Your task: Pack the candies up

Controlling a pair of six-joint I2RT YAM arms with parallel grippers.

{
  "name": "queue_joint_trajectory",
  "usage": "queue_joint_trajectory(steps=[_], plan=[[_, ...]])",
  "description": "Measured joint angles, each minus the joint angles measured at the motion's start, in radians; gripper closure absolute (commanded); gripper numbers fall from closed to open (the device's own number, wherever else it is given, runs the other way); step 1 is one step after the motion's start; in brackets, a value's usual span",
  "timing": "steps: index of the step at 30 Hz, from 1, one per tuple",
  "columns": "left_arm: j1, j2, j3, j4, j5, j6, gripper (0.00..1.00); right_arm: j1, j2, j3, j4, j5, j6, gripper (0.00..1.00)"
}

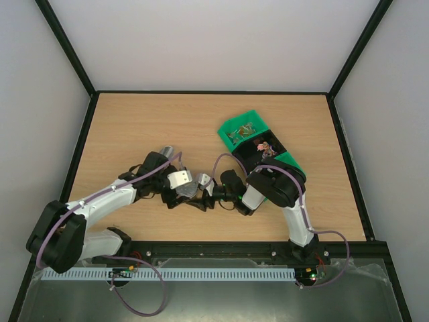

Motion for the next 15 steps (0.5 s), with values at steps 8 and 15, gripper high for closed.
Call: queue_joint_trajectory(steps=[8,15], plan=[[0.063,0.000,-0.006,-0.016,0.037,0.011,0.00,0.000,0.000,-0.007,0.008,0.000,-0.015,0.48],[0.137,0.003,-0.005,-0.059,0.097,0.042,0.01,-0.001,0.000,-0.009,0.010,0.000,-0.019,0.53]])
